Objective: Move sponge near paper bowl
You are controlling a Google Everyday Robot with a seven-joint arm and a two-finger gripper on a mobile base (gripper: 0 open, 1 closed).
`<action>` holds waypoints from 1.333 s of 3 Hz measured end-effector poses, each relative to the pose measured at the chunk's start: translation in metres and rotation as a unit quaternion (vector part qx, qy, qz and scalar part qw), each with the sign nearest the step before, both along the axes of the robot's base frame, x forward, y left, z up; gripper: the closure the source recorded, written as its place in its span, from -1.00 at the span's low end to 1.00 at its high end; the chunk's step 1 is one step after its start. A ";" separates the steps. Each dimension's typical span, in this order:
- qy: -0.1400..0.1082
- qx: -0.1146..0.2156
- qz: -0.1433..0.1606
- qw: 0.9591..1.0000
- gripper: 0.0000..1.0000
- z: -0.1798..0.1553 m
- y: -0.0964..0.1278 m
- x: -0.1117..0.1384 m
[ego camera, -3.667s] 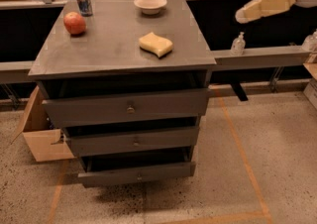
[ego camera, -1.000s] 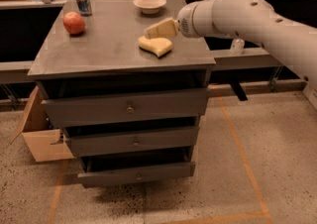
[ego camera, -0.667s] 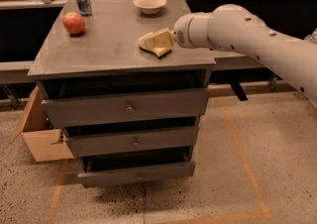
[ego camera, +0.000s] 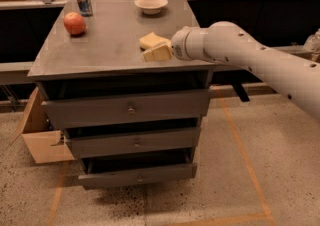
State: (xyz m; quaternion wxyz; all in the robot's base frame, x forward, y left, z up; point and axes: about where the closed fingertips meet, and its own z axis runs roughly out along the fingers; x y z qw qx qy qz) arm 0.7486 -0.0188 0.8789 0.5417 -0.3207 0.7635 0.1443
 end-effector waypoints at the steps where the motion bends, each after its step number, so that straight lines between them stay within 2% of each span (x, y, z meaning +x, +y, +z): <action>1: -0.003 0.003 0.010 1.000 -1.00 -0.011 -0.003 0.011; 2: -0.005 0.010 0.007 1.000 -0.65 -0.021 -0.011 0.025; 3: -0.004 0.013 0.012 1.000 -0.24 -0.030 -0.009 0.041; 4: -0.002 0.016 0.027 1.000 -0.18 -0.036 0.001 0.053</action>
Offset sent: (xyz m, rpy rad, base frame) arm 0.0424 -0.0280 -0.0301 0.0357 -0.0174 -0.0055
